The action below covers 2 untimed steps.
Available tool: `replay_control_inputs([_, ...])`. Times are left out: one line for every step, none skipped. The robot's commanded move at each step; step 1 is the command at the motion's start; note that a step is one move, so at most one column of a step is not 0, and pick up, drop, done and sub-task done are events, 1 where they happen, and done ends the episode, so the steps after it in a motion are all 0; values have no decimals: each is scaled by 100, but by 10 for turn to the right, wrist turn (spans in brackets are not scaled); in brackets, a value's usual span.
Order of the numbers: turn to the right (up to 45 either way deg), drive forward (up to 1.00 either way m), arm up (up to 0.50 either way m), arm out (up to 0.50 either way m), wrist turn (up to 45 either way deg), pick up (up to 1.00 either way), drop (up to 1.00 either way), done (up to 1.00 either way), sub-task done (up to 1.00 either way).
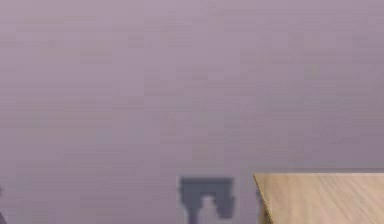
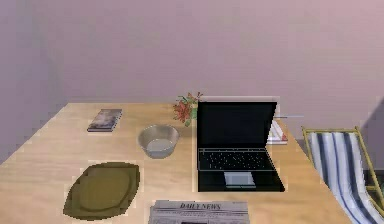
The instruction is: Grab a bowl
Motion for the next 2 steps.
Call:
replay_control_inputs([0, 0, 50, 0, 0, 0, 0, 0, 0])
replay_control_inputs([0, 0, 38, 0, 0, 0, 0, 0, 0])
